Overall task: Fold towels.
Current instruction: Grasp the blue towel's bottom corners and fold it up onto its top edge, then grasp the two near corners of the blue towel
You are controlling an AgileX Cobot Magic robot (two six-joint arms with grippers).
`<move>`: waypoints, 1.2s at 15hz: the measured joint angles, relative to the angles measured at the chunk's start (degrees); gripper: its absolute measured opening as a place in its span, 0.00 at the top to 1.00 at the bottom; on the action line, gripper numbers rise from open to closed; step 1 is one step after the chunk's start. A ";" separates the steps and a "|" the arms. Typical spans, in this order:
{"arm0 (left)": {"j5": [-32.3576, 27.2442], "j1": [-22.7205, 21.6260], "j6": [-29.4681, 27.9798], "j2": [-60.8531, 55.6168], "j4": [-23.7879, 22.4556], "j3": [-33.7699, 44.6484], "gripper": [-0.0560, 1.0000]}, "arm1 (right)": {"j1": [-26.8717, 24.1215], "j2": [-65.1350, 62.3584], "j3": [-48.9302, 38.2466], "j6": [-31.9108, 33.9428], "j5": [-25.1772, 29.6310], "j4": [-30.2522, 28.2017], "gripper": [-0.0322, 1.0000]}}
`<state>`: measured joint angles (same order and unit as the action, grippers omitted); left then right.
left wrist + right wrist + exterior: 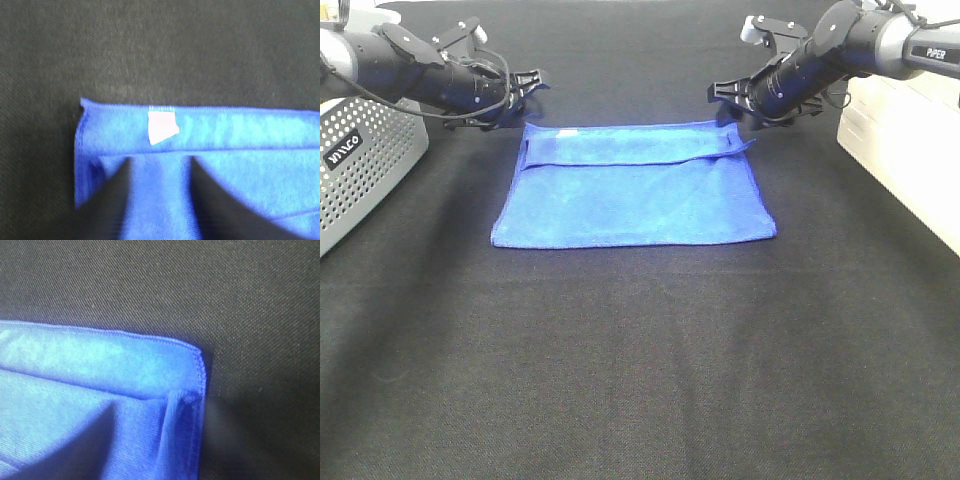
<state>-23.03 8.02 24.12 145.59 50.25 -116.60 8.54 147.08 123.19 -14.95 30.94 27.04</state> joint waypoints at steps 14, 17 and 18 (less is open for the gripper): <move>-27.39 -2.35 -14.55 -11.86 -14.84 13.58 0.29 | -0.17 -11.12 -8.59 7.68 32.37 -4.18 0.25; -23.09 -2.35 -16.16 -16.16 -15.93 22.75 0.29 | -1.15 -14.78 -18.39 7.10 28.76 -2.98 0.25; -20.45 -2.35 -17.53 -18.16 -16.33 26.53 0.29 | -1.66 -15.76 -22.52 6.36 26.59 -2.81 0.26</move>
<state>-43.49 5.67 6.59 127.43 33.92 -90.07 6.88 131.32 100.67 -8.59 57.52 24.24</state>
